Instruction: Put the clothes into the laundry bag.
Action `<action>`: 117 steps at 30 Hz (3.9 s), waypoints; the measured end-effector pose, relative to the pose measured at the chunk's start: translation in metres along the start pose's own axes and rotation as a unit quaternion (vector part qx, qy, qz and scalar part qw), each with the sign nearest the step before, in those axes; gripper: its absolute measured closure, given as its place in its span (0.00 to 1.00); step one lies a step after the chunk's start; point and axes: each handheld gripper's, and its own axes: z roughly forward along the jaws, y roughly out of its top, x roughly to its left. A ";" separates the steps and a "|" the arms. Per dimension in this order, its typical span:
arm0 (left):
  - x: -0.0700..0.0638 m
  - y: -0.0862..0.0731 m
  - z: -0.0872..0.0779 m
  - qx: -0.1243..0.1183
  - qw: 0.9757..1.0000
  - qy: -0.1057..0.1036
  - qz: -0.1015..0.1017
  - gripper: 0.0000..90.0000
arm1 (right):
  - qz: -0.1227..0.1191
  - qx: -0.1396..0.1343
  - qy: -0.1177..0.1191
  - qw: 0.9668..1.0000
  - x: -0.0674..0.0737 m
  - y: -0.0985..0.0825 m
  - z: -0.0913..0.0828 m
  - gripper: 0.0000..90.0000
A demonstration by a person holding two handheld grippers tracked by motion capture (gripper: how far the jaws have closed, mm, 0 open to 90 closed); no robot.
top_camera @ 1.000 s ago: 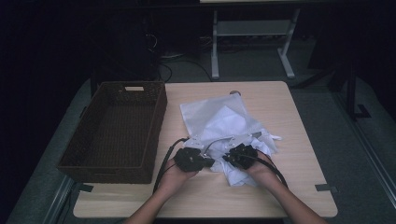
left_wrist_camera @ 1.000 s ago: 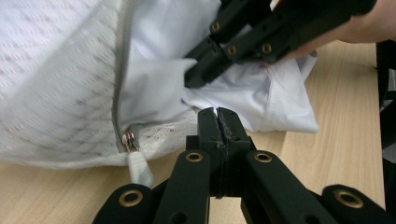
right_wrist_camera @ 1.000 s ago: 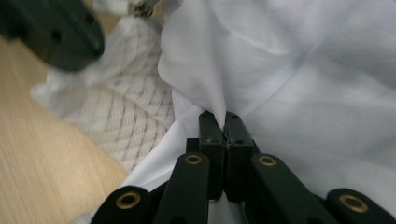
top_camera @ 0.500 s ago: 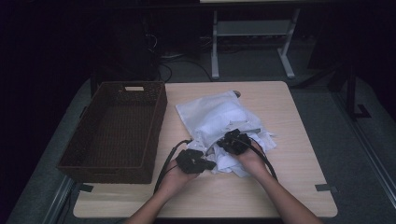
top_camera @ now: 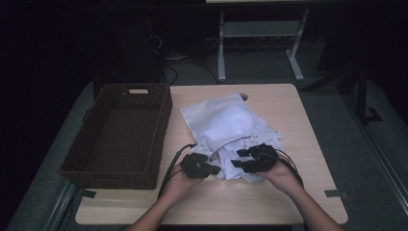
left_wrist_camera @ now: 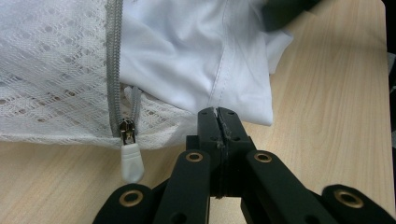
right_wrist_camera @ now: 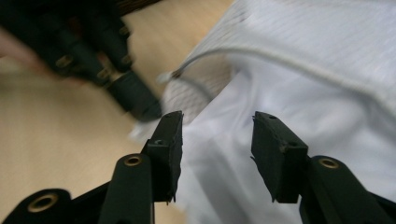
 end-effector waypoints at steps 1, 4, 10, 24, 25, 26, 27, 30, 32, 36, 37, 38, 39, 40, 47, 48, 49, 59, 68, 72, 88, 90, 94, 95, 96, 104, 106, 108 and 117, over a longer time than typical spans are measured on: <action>0.000 0.000 0.001 0.002 1.000 -0.001 -0.001 1.00 | -0.004 0.000 0.004 1.000 0.003 -0.005 -0.002 0.56; 0.000 0.000 0.002 0.006 1.000 -0.001 0.000 1.00 | -0.017 0.014 0.008 1.000 0.013 -0.017 -0.002 0.53; 0.000 0.000 0.002 0.008 1.000 0.000 0.001 1.00 | -0.049 0.072 -0.011 0.996 0.021 -0.026 0.024 0.47; 0.000 0.001 0.002 0.011 1.000 -0.001 0.000 1.00 | -0.028 0.085 -0.044 0.995 0.012 -0.034 0.033 0.99; 0.000 0.001 0.002 0.011 1.000 -0.001 0.001 1.00 | -0.025 0.082 -0.046 0.995 0.012 -0.033 0.032 0.99; 0.000 0.001 0.002 0.011 1.000 -0.001 0.001 1.00 | -0.022 0.076 -0.049 0.996 0.011 -0.032 0.032 0.99; 0.000 0.001 0.003 0.012 1.000 -0.002 0.000 1.00 | -0.018 0.068 -0.048 0.996 0.010 -0.030 0.030 0.99; -0.001 0.001 0.003 0.012 1.000 -0.003 0.002 1.00 | -0.010 0.045 -0.053 0.998 0.007 -0.023 0.028 1.00; -0.001 0.001 0.003 0.012 1.000 -0.004 0.002 1.00 | -0.008 0.037 -0.056 0.998 0.006 -0.020 0.027 1.00; -0.002 0.001 0.004 0.014 1.000 -0.005 0.003 1.00 | 0.003 0.014 -0.070 0.997 0.000 -0.008 0.029 1.00; -0.002 0.002 0.004 0.017 1.000 -0.006 0.006 1.00 | 0.012 0.005 -0.073 0.997 -0.004 -0.003 0.032 1.00; -0.002 0.002 0.004 0.017 1.000 -0.006 0.006 1.00 | 0.014 0.003 -0.076 0.997 -0.006 -0.001 0.033 1.00; -0.003 0.002 0.005 0.018 1.000 -0.007 0.008 1.00 | 0.018 -0.002 -0.080 0.997 -0.008 0.002 0.036 1.00; -0.003 0.002 0.005 0.018 1.000 -0.007 0.008 1.00 | 0.018 -0.002 -0.080 0.997 -0.008 0.002 0.036 1.00; -0.005 0.002 0.008 0.026 0.999 -0.013 0.012 1.00 | 0.052 -0.004 -0.104 0.993 -0.024 0.015 0.067 0.99; -0.005 0.002 0.008 0.026 0.999 -0.013 0.012 1.00 | 0.052 -0.004 -0.104 0.993 -0.024 0.015 0.067 0.99; -0.004 0.001 0.009 0.027 0.999 -0.015 0.011 1.00 | 0.052 -0.001 -0.100 0.994 -0.025 0.013 0.075 0.98; -0.002 0.000 0.008 0.027 1.000 -0.014 0.010 1.00 | 0.026 -0.013 -0.052 0.998 -0.011 0.012 0.035 0.65; -0.002 0.000 0.009 0.026 1.000 -0.013 0.007 1.00 | 0.027 -0.012 -0.048 0.998 -0.013 -0.021 -0.017 0.61; -0.002 0.000 0.009 0.027 1.000 -0.013 0.008 1.00 | 0.037 0.008 -0.052 0.998 -0.018 -0.041 -0.019 0.61; -0.002 0.000 0.010 0.030 0.999 -0.014 0.010 1.00 | -0.020 0.057 -0.087 0.994 -0.011 -0.029 0.033 0.99; -0.002 0.000 0.010 0.029 0.999 -0.014 0.009 1.00 | -0.014 0.047 -0.080 0.996 -0.010 -0.027 0.030 0.99; -0.003 0.001 0.010 0.028 0.999 -0.013 0.010 1.00 | -0.005 0.018 -0.058 0.998 -0.007 -0.015 0.025 0.99; -0.003 0.001 0.010 0.029 0.999 -0.014 0.011 1.00 | -0.005 0.013 -0.053 0.998 -0.006 -0.012 0.026 0.99; -0.003 0.001 0.010 0.029 0.999 -0.014 0.012 1.00 | -0.008 0.009 -0.052 0.999 -0.004 -0.009 0.027 0.99; -0.003 0.001 0.009 0.030 0.999 -0.016 0.013 1.00 | 0.000 -0.014 -0.043 0.999 -0.001 0.013 0.043 0.99; -0.004 0.001 0.009 0.031 0.999 -0.017 0.016 1.00 | 0.008 -0.019 -0.053 0.998 -0.001 0.022 0.055 0.99; -0.004 0.001 0.009 0.033 0.999 -0.018 0.016 1.00 | 0.013 -0.024 -0.060 0.998 -0.003 0.027 0.062 0.99; -0.004 0.000 0.009 0.036 0.999 -0.021 0.017 1.00 | 0.025 -0.047 -0.067 0.996 -0.013 0.036 0.091 0.99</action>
